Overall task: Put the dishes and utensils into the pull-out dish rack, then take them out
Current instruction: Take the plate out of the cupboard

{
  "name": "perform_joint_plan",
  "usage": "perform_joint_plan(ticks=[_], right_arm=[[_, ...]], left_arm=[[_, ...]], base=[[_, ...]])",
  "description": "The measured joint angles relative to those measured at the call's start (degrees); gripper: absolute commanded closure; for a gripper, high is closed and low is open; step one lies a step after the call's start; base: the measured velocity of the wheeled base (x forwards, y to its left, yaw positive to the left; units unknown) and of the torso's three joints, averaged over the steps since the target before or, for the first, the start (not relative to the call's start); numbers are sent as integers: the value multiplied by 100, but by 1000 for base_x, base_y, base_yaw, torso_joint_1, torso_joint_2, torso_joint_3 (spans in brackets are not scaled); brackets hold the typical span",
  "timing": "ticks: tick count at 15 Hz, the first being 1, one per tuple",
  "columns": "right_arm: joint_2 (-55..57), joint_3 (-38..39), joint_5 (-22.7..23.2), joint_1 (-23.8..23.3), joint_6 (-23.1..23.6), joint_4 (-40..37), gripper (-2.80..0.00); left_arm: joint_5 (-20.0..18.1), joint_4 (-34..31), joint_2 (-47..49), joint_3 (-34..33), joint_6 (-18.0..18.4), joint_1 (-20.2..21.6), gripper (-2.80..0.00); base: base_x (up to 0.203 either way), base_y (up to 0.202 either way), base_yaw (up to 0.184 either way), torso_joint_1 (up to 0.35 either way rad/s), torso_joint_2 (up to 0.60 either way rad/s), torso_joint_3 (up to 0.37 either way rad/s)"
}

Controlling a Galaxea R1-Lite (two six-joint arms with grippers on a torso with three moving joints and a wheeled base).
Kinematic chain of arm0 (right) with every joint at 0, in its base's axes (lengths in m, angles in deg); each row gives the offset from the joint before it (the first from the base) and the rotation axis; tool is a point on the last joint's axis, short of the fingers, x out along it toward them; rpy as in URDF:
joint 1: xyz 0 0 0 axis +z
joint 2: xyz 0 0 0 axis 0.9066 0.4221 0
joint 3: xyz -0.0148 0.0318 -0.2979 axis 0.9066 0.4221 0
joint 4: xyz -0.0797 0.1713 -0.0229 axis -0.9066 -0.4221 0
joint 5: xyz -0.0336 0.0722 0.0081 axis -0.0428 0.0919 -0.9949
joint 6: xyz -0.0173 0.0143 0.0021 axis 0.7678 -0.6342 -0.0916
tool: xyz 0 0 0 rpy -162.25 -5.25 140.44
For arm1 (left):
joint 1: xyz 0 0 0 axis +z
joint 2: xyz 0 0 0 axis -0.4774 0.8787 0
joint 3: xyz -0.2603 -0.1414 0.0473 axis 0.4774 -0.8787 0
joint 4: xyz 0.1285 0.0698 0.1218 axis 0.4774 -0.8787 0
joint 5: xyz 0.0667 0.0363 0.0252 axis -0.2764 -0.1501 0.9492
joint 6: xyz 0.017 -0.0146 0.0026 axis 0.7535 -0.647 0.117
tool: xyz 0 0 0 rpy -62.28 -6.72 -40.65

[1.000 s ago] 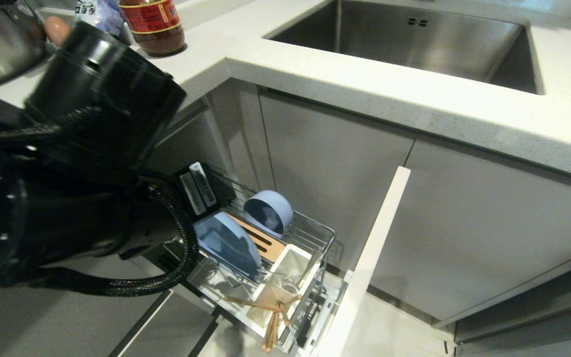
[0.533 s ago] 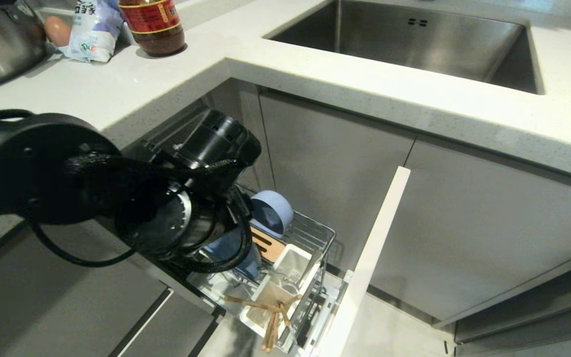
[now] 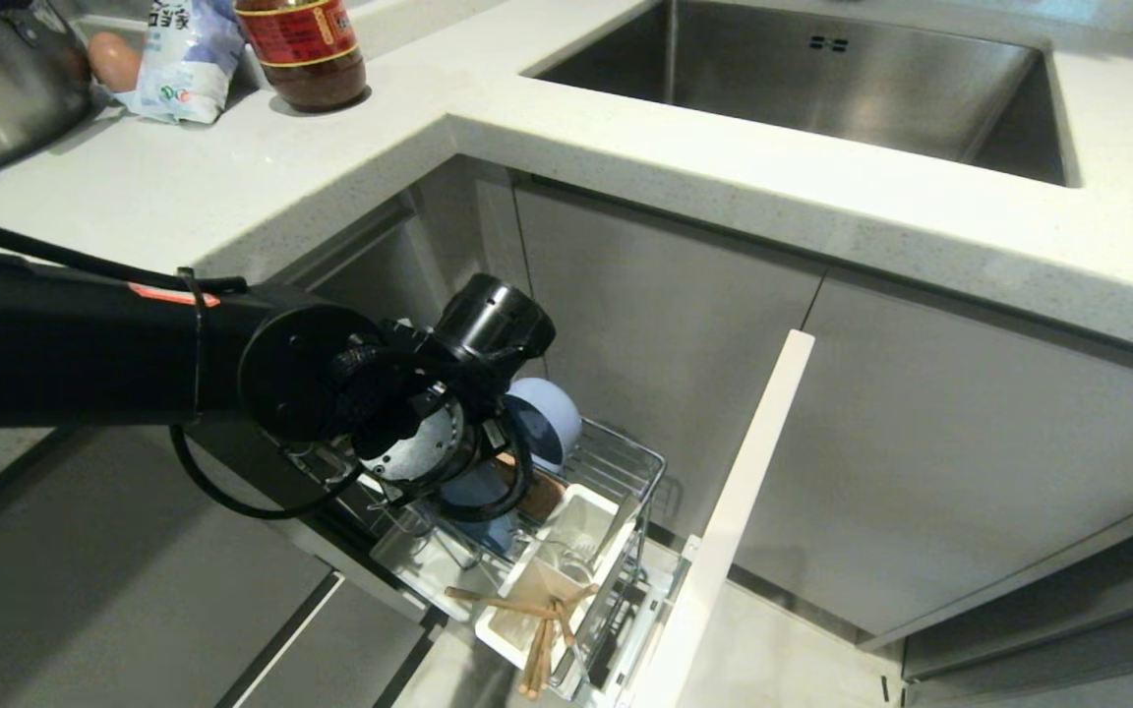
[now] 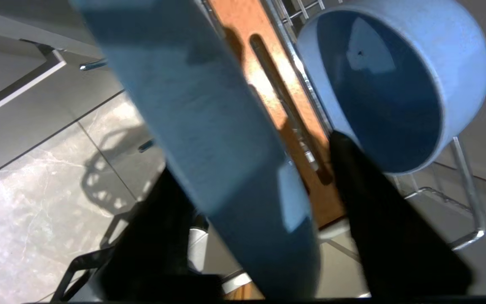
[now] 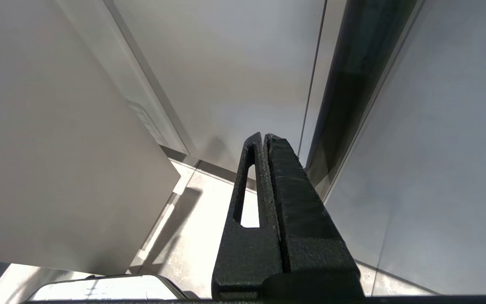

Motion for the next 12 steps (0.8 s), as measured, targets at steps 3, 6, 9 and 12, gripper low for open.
perform_joint_plan(ticks=[3, 6, 9, 12], right_arm=[[0, 0, 0, 0, 2, -2, 0], [0, 0, 0, 0, 0, -2, 0], [0, 0, 0, 0, 2, -2, 0], [0, 0, 0, 0, 0, -2, 0]], left_arm=[[12, -11, 5, 137, -1, -62, 0], [48, -44, -71, 281, -11, -192, 0], [99, -60, -154, 365, 5, -305, 0], [186, -53, -325, 405, 18, -379, 0]], base=[[0, 0, 0, 0, 0, 0], [0, 0, 0, 0, 0, 0], [0, 0, 0, 0, 0, 0], [0, 0, 0, 0, 0, 0]])
